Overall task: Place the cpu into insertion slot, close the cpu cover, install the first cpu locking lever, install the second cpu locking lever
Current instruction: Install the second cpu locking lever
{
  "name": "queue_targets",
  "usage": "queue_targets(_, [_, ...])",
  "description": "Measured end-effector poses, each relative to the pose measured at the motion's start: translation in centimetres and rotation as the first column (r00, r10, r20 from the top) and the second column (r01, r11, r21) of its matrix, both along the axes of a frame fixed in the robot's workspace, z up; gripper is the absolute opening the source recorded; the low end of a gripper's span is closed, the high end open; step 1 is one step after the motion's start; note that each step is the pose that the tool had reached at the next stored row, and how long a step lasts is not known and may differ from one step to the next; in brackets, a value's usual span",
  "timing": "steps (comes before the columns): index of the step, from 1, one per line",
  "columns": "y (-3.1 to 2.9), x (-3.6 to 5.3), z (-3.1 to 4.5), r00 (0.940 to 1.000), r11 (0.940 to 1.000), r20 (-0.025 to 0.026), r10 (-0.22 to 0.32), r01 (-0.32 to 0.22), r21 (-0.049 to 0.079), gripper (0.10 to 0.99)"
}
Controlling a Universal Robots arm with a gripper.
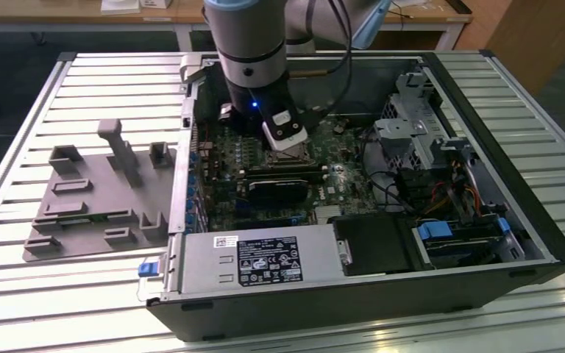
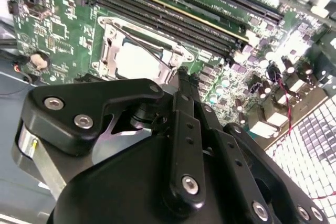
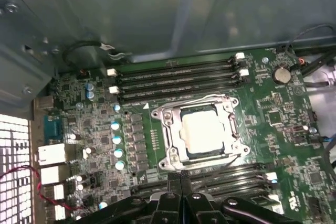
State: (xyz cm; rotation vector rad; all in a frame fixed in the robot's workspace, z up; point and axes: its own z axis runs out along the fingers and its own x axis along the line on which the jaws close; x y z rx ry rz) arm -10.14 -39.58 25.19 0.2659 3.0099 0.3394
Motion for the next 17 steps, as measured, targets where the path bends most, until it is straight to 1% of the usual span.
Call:
queue_targets(4, [0.0, 0.81, 0.04, 1.0, 0.9999, -0.0016, -0.002, 0.002, -0.013, 0.102])
queue_targets(7, [0.0, 1.58, 0.05, 1.0, 0.9998, -0.0043, -0.004, 0.004, -0.021, 0.102])
queue_targets(10, [0.0, 2.26, 0.05, 1.0, 0.9997, -0.0071, -0.004, 0.004, -0.025, 0.102])
queue_targets(14, [0.0, 2.52, -0.1, 1.0, 0.9996, -0.0077, -0.005, 0.004, -0.027, 0.102])
queue_targets(17, [-0.01, 2.52, -0.55, 1.0, 0.9996, -0.0079, -0.005, 0.005, -0.027, 0.102])
